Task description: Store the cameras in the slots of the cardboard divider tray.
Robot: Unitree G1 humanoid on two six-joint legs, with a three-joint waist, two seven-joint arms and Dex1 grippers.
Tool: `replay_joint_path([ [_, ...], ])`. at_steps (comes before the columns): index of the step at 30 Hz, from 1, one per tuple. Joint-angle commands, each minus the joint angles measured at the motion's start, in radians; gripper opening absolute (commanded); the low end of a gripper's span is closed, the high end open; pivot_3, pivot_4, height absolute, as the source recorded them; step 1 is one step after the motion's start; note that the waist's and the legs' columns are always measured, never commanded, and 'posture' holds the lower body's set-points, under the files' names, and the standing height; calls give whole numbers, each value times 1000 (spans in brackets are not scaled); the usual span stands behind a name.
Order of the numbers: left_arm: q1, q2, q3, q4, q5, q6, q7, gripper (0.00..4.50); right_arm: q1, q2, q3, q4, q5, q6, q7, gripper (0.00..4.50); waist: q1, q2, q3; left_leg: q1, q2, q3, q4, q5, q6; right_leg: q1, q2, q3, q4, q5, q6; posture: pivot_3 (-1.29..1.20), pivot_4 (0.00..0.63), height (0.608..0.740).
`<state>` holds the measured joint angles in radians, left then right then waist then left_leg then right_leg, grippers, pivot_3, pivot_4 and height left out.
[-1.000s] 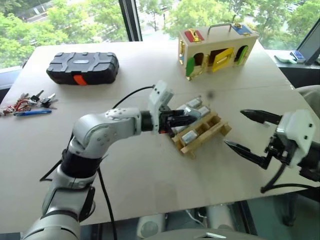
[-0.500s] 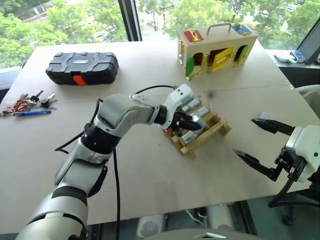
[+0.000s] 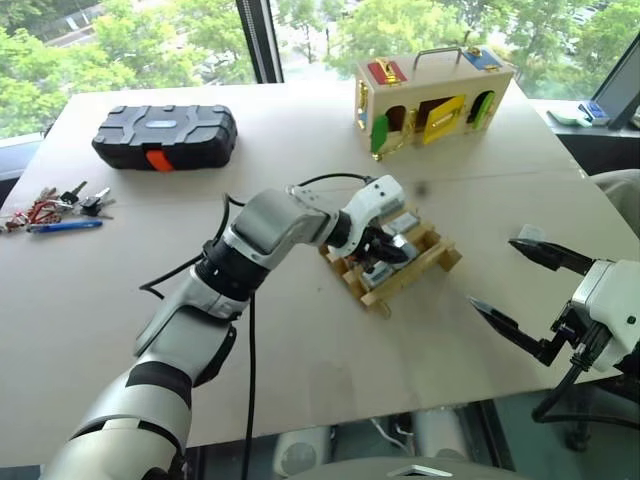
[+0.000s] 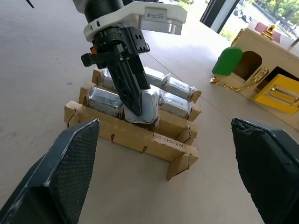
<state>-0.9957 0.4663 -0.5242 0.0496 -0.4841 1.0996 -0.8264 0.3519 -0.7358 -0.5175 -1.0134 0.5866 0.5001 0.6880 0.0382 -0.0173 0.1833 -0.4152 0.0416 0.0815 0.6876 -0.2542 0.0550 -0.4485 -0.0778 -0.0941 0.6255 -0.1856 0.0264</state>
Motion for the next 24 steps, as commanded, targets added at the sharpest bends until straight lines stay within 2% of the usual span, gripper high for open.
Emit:
replay_joint_path([
  [1, -26, 23, -21, -22, 53, -2, -29, 816, 18, -13, -16, -34, 10, -40, -14, 4466, -1, 0, 0, 0, 0, 0, 0, 0, 0, 0, 0, 0, 0, 0, 0, 0, 150, 740],
  [15, -89, 31, -20, -58, 101, 130, -27, 816, 27, -19, 11, -34, -11, -53, -40, 4466, -2, 0, 0, 0, 0, -4, 0, 0, 0, 0, 6, 5, 1, 0, 0, 0, 150, 740],
  [24, -113, 46, -45, -70, 133, 136, -35, 816, 17, -15, 44, -34, -28, -54, -52, 4466, 0, 0, 0, 0, 0, -4, 0, 0, 0, 0, 6, 6, 1, 0, 0, 0, 150, 740],
])
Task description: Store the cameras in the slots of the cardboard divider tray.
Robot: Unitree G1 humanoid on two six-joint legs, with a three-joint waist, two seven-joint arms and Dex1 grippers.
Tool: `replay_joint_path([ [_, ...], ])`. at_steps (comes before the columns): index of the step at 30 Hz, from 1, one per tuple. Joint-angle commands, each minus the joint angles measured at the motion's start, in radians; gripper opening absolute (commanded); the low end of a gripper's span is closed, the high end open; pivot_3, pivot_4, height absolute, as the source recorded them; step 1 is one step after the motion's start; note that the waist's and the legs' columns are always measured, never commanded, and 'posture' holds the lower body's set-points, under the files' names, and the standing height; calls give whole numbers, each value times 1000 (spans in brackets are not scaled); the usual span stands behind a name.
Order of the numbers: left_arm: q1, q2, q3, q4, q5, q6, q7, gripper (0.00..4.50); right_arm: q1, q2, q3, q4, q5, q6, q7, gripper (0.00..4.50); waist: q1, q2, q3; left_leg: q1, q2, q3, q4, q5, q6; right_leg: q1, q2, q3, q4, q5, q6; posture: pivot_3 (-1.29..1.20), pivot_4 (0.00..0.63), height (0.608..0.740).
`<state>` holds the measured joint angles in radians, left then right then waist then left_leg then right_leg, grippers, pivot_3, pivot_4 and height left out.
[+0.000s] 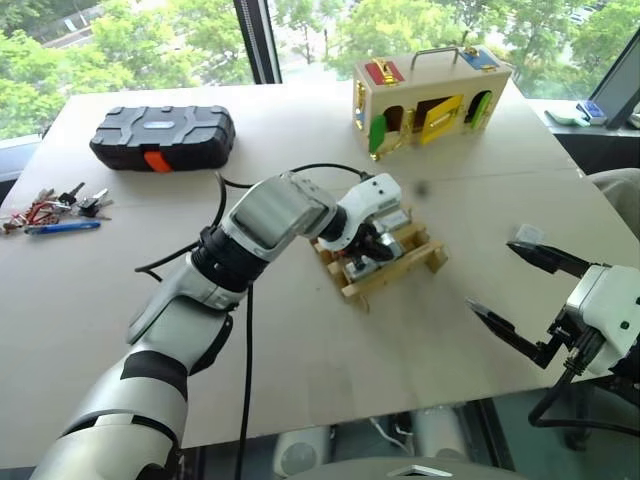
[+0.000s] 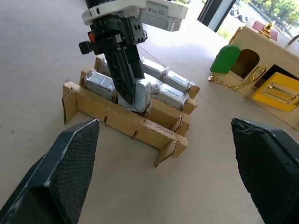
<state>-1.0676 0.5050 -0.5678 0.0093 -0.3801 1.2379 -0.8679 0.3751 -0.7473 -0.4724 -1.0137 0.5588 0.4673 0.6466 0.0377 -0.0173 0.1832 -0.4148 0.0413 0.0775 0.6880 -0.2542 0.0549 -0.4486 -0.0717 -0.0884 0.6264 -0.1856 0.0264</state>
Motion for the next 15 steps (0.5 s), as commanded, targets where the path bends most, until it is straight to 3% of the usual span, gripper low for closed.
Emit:
replay_joint_path([
  [1, -43, 7, -4, -29, 33, -4, 5, 816, -7, -3, 1, -34, -1, -22, -12, 4466, 1, 0, 0, 0, 0, 0, 0, 0, 0, 0, 0, 0, 0, 0, 0, 0, 150, 740],
  [7, -35, 9, -30, -36, 51, -22, -7, 816, -4, -4, 15, -34, -5, -30, -21, 4466, 0, 0, 0, 0, 0, 1, 0, 0, 0, 0, 0, 1, 0, 0, 0, 0, 150, 740],
  [9, -34, 2, -20, -47, 42, -15, -9, 1836, 0, -3, 18, -34, -7, -33, -22, 4500, 0, 0, 0, 0, 0, 0, 0, 0, 0, 0, 0, 1, 0, 0, 0, 0, 150, 740],
  [10, -35, 1, -11, -57, 39, -14, -7, 2100, 3, -3, 18, -34, -7, -36, -23, 4500, 0, 0, 0, 0, 0, 0, 0, 0, 0, 0, 0, 1, 0, 0, 0, 0, 150, 740],
  [13, -48, -6, 62, -76, -1, 27, -11, 3466, 10, 4, 15, -34, 8, -22, -45, 4500, 1, 0, 0, 0, 0, 0, 0, 0, 0, 0, 0, 1, 0, 0, 0, 0, 150, 740],
  [15, -60, 9, 164, -84, -66, 73, -40, 3466, 11, 26, 6, -33, 32, 3, -79, 4500, 0, 0, 0, 0, -1, 0, 1, 0, 0, 0, 0, 1, 0, 0, 0, 0, 150, 740],
])
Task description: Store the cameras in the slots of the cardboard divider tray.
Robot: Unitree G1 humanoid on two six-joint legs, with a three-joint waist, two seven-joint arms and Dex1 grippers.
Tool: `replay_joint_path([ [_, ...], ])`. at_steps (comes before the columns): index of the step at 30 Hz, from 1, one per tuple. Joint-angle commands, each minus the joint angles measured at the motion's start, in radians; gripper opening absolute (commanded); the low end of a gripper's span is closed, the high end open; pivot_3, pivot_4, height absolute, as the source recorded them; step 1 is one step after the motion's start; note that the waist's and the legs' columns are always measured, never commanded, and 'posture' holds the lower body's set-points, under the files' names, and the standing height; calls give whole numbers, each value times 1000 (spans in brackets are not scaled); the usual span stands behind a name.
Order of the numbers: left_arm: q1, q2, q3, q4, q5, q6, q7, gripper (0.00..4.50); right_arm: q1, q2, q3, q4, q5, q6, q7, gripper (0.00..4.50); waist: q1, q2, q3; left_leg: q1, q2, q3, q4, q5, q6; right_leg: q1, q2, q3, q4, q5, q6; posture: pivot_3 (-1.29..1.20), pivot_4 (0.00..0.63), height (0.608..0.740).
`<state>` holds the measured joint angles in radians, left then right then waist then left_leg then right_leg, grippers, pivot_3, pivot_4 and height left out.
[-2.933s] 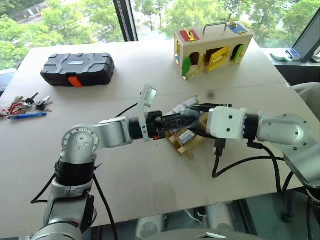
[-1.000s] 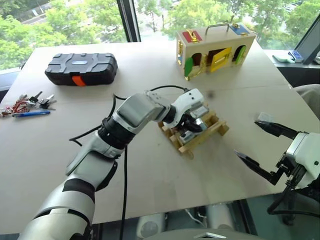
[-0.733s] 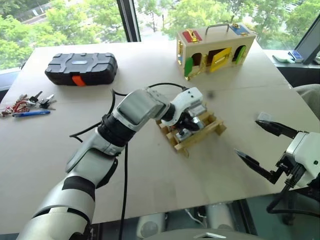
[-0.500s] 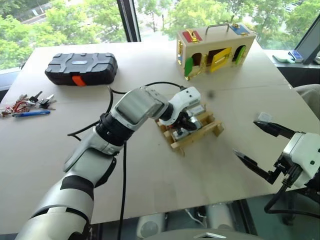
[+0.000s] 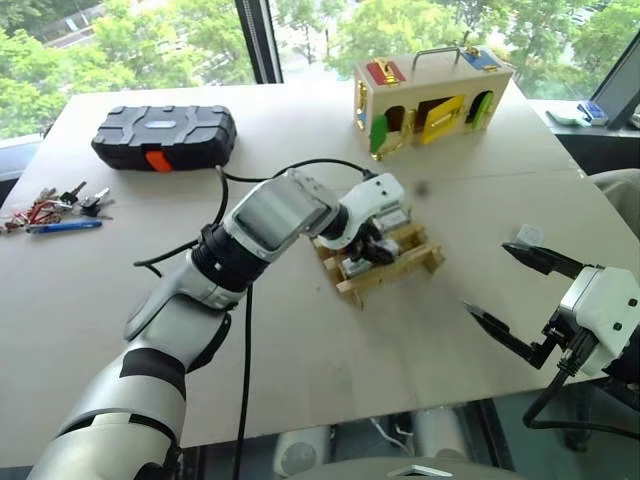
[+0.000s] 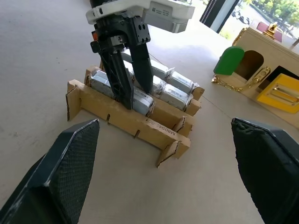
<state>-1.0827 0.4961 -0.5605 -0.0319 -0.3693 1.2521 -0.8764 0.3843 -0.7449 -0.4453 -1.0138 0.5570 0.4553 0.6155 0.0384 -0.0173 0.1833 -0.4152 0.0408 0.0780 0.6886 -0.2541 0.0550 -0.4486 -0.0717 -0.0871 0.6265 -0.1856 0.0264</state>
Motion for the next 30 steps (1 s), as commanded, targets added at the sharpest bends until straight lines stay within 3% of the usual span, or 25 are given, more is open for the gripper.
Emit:
replay_joint_path([
  [1, -48, 27, 210, -40, -111, 91, -43, 3466, -1, 37, -28, -30, 31, 26, -70, 4500, -3, 0, 0, 0, 0, 0, 0, 0, 0, 0, 0, 0, 0, 0, 0, 0, 150, 740],
  [5, 26, 68, 393, -62, -181, 78, -38, 3466, -56, 40, -43, 36, 36, 155, -172, 4500, -11, 1, -1, 1, 0, 0, 0, 0, 0, 0, 0, 0, 1, 0, 0, 0, 150, 740],
  [7, 154, 19, 555, -121, -194, -144, -5, 3466, -91, -1, -30, 65, -43, 217, -225, 4500, -13, 2, -2, 2, 0, 0, 0, 0, 0, 1, 0, 1, 1, 0, 0, 0, 150, 740],
  [11, 420, 110, 668, -184, -191, -412, -142, 3466, -270, -32, 7, 246, -14, 446, -309, 4500, -27, 0, -4, 2, 0, 3, 0, 0, 0, 0, -1, 5, 2, 2, -4, 0, 150, 740],
  [14, 567, 158, 777, -169, -290, -485, -278, 4154, -397, 3, 38, 382, -16, 522, -344, 4500, -27, 0, -4, 2, 1, 3, 1, 0, 0, -1, 1, 3, 1, 4, -6, 0, 150, 740],
  [15, 616, 176, 797, -169, -287, -530, -302, 4446, -428, 13, 43, 423, -19, 539, -350, 4500, -26, 0, -4, 2, 1, 4, 1, 0, 0, -1, 1, 4, 1, 3, -6, 0, 150, 740],
  [21, 872, 250, 884, -226, -285, -743, -451, 4446, -598, 73, 99, 653, -40, 548, -357, 4500, -22, 1, -4, 1, 1, 2, 0, 0, 0, -1, 0, 2, 0, 3, -5, 0, 150, 740],
  [30, 1019, 222, 884, -362, -326, -776, -345, 4446, -777, 212, 106, 890, -144, 573, -525, 4500, -24, 1, -4, 0, 2, 3, 0, 0, 0, -1, -1, 3, 0, 3, -6, 0, 150, 740],
])
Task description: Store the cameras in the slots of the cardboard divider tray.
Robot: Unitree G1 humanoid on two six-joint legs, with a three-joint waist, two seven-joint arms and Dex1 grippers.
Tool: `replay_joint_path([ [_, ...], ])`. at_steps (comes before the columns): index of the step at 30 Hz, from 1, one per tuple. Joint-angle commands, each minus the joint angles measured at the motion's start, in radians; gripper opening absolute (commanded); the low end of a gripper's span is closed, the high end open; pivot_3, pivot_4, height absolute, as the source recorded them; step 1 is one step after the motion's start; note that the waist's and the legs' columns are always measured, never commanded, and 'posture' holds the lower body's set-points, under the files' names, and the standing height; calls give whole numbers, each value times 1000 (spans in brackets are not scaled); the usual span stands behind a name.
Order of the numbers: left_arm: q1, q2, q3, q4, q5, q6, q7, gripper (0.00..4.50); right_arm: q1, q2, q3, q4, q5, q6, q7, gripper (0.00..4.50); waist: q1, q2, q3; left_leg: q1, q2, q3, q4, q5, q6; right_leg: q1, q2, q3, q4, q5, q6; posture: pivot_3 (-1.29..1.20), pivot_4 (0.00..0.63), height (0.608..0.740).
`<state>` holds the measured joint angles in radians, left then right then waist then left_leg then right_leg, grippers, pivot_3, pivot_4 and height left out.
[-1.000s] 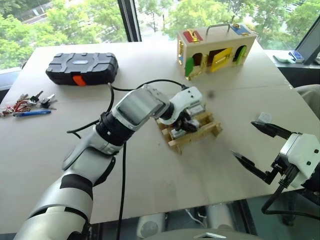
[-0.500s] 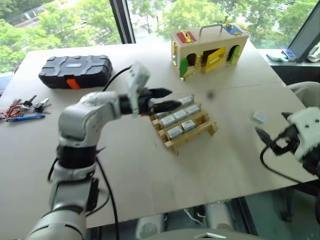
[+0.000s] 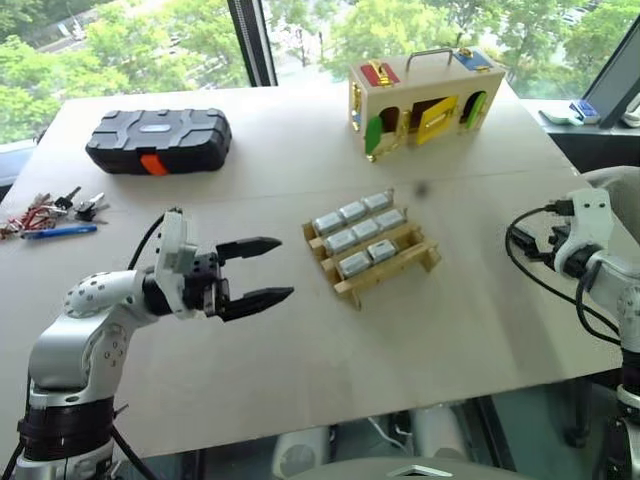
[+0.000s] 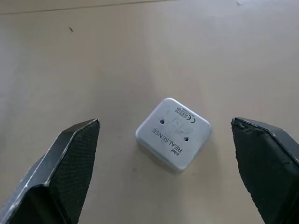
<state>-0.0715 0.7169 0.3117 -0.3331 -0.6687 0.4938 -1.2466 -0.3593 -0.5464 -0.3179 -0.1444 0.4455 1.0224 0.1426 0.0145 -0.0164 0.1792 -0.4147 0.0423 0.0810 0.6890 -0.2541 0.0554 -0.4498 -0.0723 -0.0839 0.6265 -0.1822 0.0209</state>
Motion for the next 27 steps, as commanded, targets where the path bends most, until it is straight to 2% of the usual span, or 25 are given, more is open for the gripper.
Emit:
replay_joint_path([
  [1, 11, 0, 9, -68, -32, -16, 35, 4446, -46, 25, -18, 40, -41, 5, -61, 4500, 0, 0, 0, 0, 0, 0, 0, 0, 0, 0, 0, 0, 0, 0, 0, 0, 150, 740],
  [10, 0, 4, -18, -86, -54, -22, 70, 4446, -124, 91, -7, 160, -103, -34, -101, 4500, -2, 1, 0, 1, 0, 0, 0, 0, 0, 0, 1, 0, 1, -1, 2, 0, 150, 740],
  [14, 5, 11, -24, -90, -63, -24, 72, 4500, -126, 92, -4, 178, -116, -40, -89, 3398, -2, 1, 0, 1, 0, 0, -1, 0, 0, 0, 1, 0, 0, -1, 1, 0, 150, 740],
  [16, 1, 12, -26, -93, -76, -14, 76, 4500, -119, 85, 4, 178, -125, -44, -77, 2418, -3, 1, 0, 0, 0, 1, -1, 0, 0, 0, 1, 0, 0, -1, 2, 0, 150, 740],
  [17, -1, 13, -26, -97, -83, -8, 80, 4500, -113, 82, 5, 172, -127, -43, -72, 2133, -3, 1, 0, 1, 0, 1, -1, 0, 0, 0, 1, 0, 0, -1, 2, 0, 150, 740],
  [18, -4, 13, -28, -105, -92, 3, 92, 4500, -101, 74, 11, 155, -127, -39, -56, 2048, -2, 1, 0, 1, 0, 1, -1, 0, 0, 0, 1, 0, 0, -1, 2, 0, 150, 740],
  [20, -18, 1, -35, -127, -93, 29, 160, 4500, -52, 21, 71, 79, -162, -108, 7, 2047, 0, 1, 0, 1, 0, 0, -1, 0, 0, 0, 1, 0, 0, -1, 2, 0, 150, 740],
  [23, -63, -12, -37, -163, -196, 168, 306, 4500, 44, -102, 185, -108, -216, -290, 162, 2047, 2, 2, 1, 0, 1, -2, -1, 0, 0, 0, 0, -1, 0, -1, 2, 0, 150, 740],
  [27, -181, 4, -50, -157, -464, 451, 534, 4500, 108, -276, 335, -344, -291, -585, 408, 2047, -12, 3, 2, 1, 2, 1, -1, 0, 0, 0, 1, 1, 0, 0, 7, 0, 150, 740],
])
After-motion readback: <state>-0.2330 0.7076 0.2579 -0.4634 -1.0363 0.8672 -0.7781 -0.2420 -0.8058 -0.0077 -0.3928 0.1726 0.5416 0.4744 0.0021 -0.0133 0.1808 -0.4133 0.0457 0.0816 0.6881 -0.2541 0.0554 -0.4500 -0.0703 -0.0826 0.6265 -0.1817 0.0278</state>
